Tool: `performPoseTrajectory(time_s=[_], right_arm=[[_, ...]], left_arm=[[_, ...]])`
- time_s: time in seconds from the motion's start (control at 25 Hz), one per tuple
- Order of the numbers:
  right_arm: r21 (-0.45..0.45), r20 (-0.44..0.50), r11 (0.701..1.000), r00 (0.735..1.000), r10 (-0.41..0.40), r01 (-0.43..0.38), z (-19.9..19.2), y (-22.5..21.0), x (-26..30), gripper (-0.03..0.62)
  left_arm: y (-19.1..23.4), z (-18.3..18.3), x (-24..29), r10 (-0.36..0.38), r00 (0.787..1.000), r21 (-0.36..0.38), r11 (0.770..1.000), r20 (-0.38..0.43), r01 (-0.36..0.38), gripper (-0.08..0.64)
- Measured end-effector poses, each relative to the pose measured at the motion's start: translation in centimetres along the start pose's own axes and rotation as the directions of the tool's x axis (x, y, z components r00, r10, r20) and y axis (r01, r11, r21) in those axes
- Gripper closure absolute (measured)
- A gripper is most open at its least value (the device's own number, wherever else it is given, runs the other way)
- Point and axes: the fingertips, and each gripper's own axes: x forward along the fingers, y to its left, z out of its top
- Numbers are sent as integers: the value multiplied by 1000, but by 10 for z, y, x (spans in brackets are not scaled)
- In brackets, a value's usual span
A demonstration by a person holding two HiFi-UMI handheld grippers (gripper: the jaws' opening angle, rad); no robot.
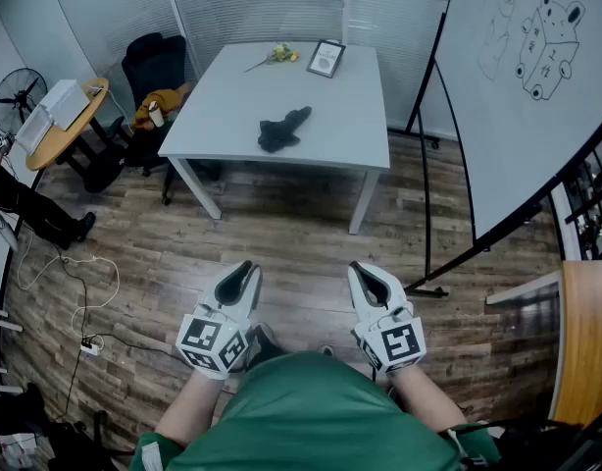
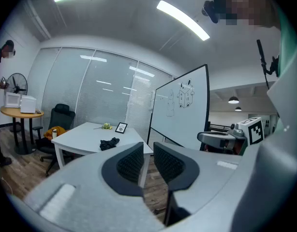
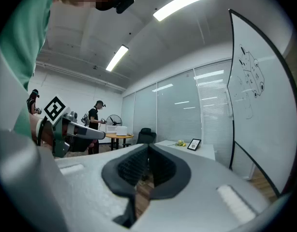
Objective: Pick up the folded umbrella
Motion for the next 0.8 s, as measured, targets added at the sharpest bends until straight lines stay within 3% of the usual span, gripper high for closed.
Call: performPoseTrajectory(time_s=[0.28, 0.48, 0.8], right_arm=[[-9, 14, 1000, 1000, 12, -12, -8, -9, -2, 588], [49, 22, 999, 1000, 20, -21, -15, -10, -2, 589], [44, -26, 998, 999, -32, 33, -31, -36, 37, 589]], left_arm=[[-7, -9, 4, 16, 1000, 17, 1000, -2, -16, 486], [-4, -14, 2, 40, 999, -3, 999, -8, -40, 486], [42, -15, 43, 47, 998, 1, 999, -43, -47, 486]])
